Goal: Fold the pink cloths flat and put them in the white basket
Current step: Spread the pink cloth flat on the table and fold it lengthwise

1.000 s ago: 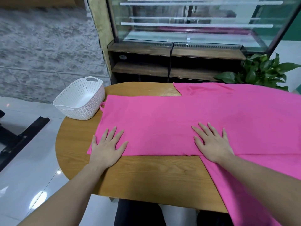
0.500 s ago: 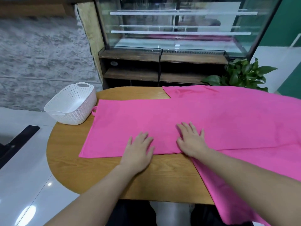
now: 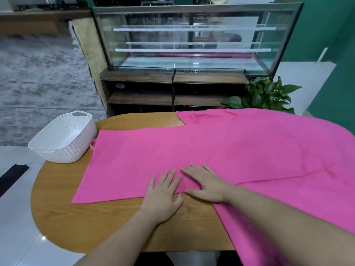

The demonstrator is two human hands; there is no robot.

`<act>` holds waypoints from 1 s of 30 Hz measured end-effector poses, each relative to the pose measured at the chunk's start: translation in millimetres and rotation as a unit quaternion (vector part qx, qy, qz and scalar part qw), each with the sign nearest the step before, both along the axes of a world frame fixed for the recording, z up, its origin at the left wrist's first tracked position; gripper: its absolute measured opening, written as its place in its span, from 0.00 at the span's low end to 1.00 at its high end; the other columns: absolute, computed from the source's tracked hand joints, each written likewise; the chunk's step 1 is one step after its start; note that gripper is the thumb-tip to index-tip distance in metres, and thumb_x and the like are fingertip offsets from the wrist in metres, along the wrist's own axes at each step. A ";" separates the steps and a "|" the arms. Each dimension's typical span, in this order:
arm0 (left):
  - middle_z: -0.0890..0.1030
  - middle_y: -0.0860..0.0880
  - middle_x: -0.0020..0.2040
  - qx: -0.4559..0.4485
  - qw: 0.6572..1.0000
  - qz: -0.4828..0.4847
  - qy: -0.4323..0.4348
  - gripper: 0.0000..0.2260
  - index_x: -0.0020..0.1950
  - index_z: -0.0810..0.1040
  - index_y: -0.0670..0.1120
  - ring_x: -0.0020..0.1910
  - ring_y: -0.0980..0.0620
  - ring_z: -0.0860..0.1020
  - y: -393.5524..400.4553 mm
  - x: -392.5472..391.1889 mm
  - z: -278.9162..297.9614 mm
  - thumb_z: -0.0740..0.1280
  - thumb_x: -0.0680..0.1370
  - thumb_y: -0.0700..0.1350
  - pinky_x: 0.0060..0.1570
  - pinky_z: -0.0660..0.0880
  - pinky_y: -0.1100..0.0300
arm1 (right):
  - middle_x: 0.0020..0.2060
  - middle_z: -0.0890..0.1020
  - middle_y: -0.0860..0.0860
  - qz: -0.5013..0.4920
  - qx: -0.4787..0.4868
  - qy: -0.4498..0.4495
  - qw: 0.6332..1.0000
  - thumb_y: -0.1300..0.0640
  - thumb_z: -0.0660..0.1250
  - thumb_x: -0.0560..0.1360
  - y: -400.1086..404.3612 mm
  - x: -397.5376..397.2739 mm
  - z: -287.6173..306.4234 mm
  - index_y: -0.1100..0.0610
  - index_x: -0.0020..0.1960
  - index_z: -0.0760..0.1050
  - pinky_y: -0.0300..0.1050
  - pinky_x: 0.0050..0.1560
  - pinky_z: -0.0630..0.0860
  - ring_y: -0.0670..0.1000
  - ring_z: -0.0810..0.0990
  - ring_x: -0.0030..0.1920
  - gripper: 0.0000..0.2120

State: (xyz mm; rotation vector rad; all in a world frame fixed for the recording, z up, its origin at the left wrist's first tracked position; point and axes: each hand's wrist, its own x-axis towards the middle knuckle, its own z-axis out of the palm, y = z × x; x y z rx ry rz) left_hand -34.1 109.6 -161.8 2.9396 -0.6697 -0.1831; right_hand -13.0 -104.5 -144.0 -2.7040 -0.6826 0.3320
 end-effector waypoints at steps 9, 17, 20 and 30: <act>0.71 0.51 0.73 0.003 0.996 -0.064 -0.057 0.26 0.73 0.69 0.56 0.72 0.49 0.69 -30.5 7.5 18.9 0.59 0.74 0.55 0.68 0.67 0.39 | 0.78 0.55 0.39 -0.019 -0.098 -0.028 0.995 0.46 0.60 0.72 -85.2 -19.8 20.2 0.36 0.77 0.53 0.54 0.78 0.49 0.44 0.52 0.78 0.36; 0.56 0.52 0.80 0.037 0.999 -0.020 -0.022 0.24 0.78 0.55 0.56 0.78 0.46 0.57 -65.4 10.8 20.3 0.56 0.83 0.47 0.71 0.62 0.43 | 0.79 0.56 0.43 -0.194 -0.130 -0.056 0.971 0.56 0.60 0.74 -106.7 -17.9 14.6 0.37 0.78 0.52 0.54 0.76 0.57 0.52 0.56 0.78 0.37; 0.50 0.53 0.81 0.046 0.999 0.001 -0.008 0.26 0.80 0.51 0.56 0.80 0.46 0.52 -63.3 7.1 18.7 0.54 0.83 0.44 0.74 0.57 0.40 | 0.80 0.52 0.45 -0.244 -0.154 -0.028 0.957 0.55 0.58 0.78 -109.6 -21.6 11.7 0.39 0.79 0.47 0.57 0.77 0.53 0.53 0.51 0.79 0.35; 0.69 0.52 0.73 0.077 0.995 -0.041 -0.053 0.23 0.75 0.61 0.51 0.64 0.43 0.72 -56.4 -28.0 45.4 0.54 0.80 0.39 0.51 0.73 0.48 | 0.80 0.51 0.44 -0.190 -0.228 -0.053 0.953 0.57 0.55 0.80 -113.1 -48.0 44.8 0.49 0.81 0.47 0.55 0.75 0.59 0.50 0.51 0.79 0.32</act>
